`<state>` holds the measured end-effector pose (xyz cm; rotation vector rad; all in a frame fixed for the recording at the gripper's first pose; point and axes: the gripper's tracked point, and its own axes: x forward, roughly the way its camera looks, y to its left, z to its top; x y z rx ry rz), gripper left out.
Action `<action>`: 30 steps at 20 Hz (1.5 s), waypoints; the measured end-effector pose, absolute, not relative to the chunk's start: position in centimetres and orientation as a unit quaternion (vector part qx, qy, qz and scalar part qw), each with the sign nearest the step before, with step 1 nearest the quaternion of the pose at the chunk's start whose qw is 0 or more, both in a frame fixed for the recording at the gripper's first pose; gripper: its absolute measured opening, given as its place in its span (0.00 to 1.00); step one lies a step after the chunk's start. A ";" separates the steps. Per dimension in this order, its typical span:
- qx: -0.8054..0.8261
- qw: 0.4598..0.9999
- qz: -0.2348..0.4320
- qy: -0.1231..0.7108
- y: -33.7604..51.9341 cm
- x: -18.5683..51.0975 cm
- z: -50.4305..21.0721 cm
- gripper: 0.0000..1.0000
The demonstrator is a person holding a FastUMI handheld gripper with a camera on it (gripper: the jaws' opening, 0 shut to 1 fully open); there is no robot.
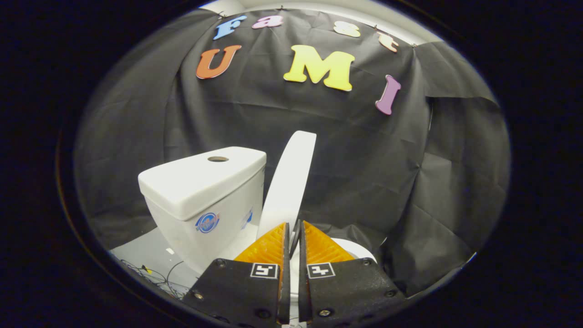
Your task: Open the toilet lid.
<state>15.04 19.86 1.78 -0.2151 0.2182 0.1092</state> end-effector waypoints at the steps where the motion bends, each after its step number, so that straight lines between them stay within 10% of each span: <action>1: -0.113 0.986 0.056 0.105 20.3 15.1 1.8 0.10; 22: -0.193 0.972 0.108 0.080 26.4 14.8 0.7 0.19; 27: -0.163 0.976 0.141 0.027 25.8 13.5 4.1 0.82; 30: -0.152 0.980 0.122 -0.030 23.9 12.4 7.5 0.88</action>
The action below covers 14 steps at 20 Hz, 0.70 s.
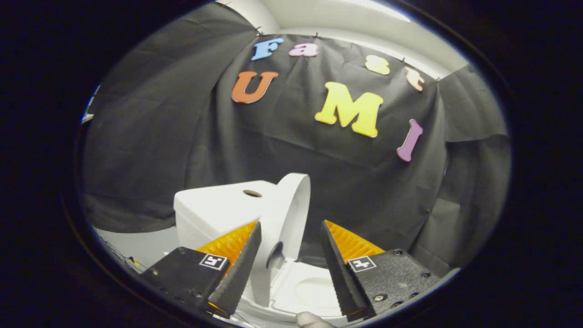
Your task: Open the toilet lid.
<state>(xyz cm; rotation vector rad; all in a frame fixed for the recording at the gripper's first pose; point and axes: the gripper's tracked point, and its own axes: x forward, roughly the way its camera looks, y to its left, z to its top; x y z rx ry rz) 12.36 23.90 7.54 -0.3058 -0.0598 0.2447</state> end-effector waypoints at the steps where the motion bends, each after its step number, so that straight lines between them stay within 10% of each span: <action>1: -0.142 0.982 0.116 -0.039 23.0 12.1 8.0 0.95; 14: -0.015 0.993 0.069 -0.093 9.9 8.8 14.8 1.00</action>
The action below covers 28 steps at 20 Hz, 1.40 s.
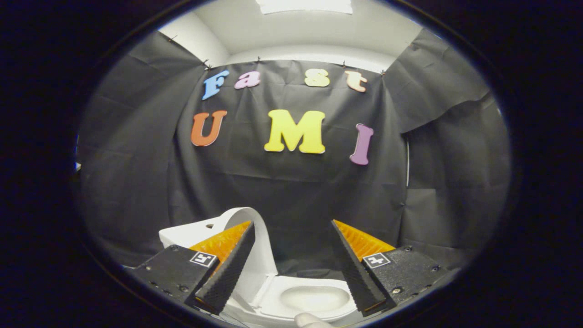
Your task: Open the toilet lid.
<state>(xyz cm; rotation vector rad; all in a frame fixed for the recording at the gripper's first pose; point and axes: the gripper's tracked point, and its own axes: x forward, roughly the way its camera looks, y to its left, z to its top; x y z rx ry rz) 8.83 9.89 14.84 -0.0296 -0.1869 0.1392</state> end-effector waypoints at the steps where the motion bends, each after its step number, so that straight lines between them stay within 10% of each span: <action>1: -0.008 0.993 0.061 -0.097 8.6 8.7 15.1 1.00; 28: 0.013 0.999 -0.026 0.016 -8.4 6.4 -5.1 1.00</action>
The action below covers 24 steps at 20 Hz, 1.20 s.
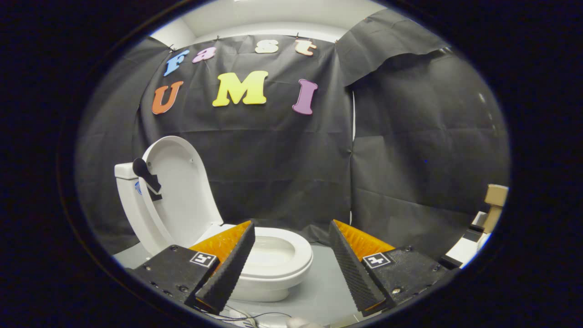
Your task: Open the toilet lid.
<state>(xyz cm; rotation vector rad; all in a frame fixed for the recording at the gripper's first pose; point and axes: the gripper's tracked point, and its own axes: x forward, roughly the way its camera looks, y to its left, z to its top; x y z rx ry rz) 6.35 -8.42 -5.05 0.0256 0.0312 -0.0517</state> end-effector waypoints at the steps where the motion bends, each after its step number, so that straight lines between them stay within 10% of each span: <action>1: 0.012 0.999 -0.025 0.015 -8.3 6.3 -5.0 1.00; 24: 0.016 0.999 -0.009 0.031 -6.8 6.6 -6.1 1.00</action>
